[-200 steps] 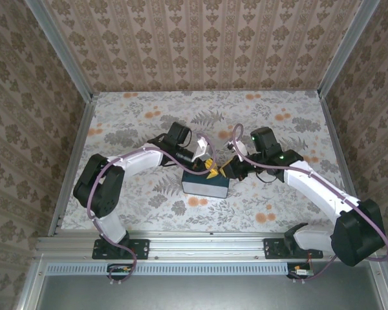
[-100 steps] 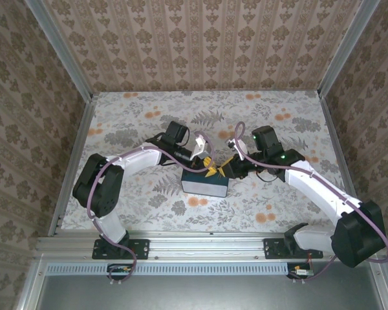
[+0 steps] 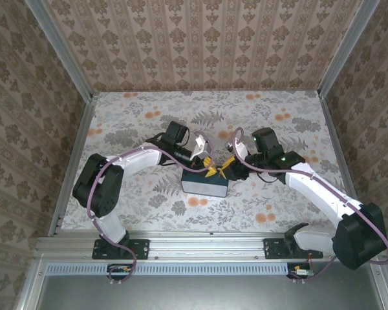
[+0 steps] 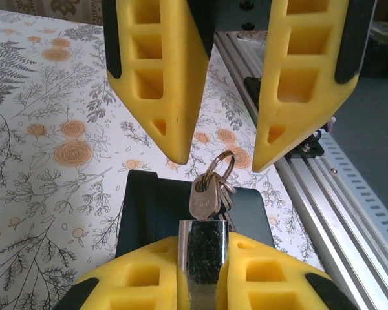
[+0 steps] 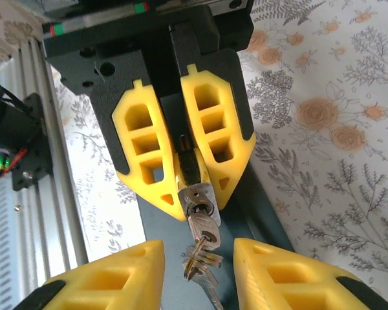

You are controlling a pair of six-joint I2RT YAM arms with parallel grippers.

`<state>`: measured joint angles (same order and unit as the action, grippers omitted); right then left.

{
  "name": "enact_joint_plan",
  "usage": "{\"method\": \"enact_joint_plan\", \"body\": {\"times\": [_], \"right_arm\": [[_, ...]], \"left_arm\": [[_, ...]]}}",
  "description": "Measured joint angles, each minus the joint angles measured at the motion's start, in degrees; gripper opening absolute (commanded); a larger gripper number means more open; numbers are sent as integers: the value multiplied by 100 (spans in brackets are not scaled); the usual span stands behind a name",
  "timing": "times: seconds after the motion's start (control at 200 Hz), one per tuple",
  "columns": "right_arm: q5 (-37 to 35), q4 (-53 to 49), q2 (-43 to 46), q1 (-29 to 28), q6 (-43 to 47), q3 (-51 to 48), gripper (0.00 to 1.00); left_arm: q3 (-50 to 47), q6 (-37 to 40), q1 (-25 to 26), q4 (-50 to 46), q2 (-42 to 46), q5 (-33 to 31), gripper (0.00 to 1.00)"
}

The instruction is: Unlock a padlock with a key

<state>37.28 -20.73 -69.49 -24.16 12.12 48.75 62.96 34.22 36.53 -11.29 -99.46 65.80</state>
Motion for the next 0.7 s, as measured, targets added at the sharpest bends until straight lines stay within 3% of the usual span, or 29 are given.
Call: {"method": "enact_joint_plan", "body": {"times": [0.385,0.7], "right_arm": [[-343,892,79,-162,422,-474,33],[-374,1088,76,-162,444,-474,24]], "left_arm": [[0,-7,0,-4,0,24,12],[2,-7,-17,-28,0,22,11]]}}
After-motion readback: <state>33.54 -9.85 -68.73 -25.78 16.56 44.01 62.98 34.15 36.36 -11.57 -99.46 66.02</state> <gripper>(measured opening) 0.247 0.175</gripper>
